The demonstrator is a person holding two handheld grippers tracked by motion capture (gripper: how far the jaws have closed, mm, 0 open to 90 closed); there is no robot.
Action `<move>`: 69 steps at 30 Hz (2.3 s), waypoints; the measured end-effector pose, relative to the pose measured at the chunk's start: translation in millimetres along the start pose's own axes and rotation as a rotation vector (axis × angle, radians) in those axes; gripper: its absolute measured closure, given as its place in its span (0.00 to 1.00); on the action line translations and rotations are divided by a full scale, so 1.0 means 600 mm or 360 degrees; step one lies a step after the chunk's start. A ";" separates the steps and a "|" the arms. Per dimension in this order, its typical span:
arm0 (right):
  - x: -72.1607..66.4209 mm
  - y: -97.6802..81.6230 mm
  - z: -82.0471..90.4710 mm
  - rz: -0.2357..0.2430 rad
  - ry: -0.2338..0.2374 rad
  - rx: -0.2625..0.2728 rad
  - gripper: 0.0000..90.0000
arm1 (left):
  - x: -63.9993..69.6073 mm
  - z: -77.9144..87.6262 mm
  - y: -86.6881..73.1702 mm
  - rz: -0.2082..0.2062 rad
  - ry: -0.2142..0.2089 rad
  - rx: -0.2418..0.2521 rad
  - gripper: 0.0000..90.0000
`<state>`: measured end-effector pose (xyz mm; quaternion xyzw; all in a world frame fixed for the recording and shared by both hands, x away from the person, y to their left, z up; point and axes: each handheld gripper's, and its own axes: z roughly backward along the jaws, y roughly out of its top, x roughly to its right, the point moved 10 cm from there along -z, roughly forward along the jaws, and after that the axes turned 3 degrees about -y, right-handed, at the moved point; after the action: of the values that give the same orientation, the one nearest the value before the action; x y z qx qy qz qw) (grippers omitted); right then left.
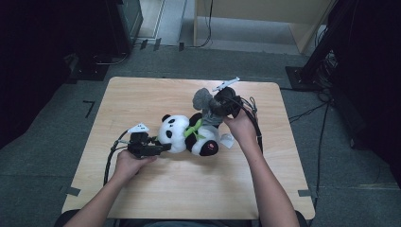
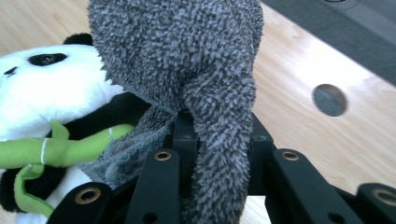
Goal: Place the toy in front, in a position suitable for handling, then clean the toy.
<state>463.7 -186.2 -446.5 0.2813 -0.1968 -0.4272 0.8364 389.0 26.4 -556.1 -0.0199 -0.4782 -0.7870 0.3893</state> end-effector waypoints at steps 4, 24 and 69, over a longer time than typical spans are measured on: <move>-0.011 0.022 0.026 -0.0055 0.0079 0.0106 0.82 | 0.000 0.000 0.000 0.0005 0.0000 0.0001 0.39; -0.240 0.073 -0.029 -0.0012 0.0658 0.0175 0.82 | 0.000 0.001 0.001 -0.0005 -0.0001 -0.0003 0.40; -0.035 0.019 0.013 -0.0240 0.0323 0.0165 0.82 | -0.002 -0.001 0.004 -0.0006 -0.0014 -0.0016 0.42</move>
<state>454.5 -165.9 -434.8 0.3800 -0.1113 -0.4474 0.8019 391.6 26.1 -555.0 -0.0245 -0.4758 -0.7901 0.3857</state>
